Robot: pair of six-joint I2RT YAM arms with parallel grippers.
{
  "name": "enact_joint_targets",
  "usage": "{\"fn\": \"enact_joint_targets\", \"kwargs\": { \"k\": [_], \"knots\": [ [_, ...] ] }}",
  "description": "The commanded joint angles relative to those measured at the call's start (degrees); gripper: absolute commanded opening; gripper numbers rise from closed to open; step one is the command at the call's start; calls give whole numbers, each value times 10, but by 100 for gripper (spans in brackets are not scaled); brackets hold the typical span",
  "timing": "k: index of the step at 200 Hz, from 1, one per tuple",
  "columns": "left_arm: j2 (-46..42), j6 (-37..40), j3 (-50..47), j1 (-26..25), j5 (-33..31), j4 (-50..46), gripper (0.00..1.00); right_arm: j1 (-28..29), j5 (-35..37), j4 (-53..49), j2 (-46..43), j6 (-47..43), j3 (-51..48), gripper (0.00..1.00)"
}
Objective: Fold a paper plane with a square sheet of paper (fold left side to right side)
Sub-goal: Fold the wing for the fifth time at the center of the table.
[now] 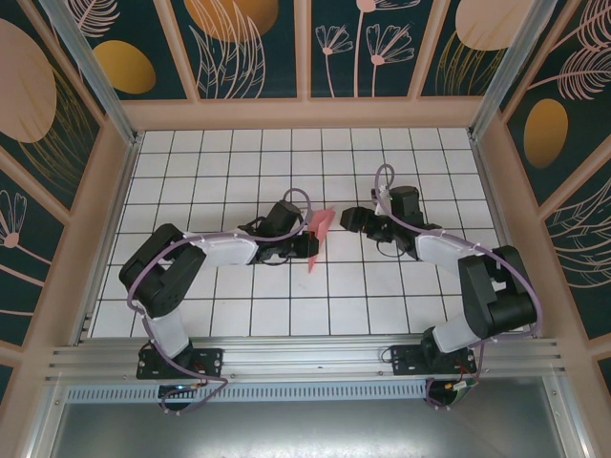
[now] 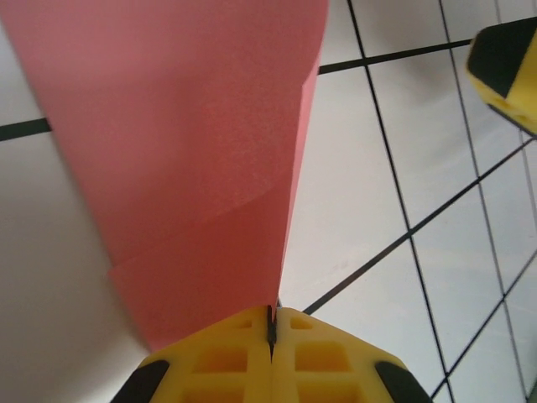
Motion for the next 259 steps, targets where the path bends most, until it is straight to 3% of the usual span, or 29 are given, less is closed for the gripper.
{"fn": "enact_joint_targets", "kwargs": {
  "k": [1,65,121,172,259],
  "knots": [
    [20,-45,-8,8,62,77,6,12,-2,48,15,11,-8,78],
    [57,-159,-39,32,127,260,3,35,14,69,47,24,-4,69],
    [86,-191,-43,34,127,296,3,38,30,73,62,27,-3,66],
    [91,-243,-97,52,131,384,2,39,9,90,96,41,17,53],
    [91,-248,-121,55,125,409,2,46,10,90,123,47,43,59]
  ]
}}
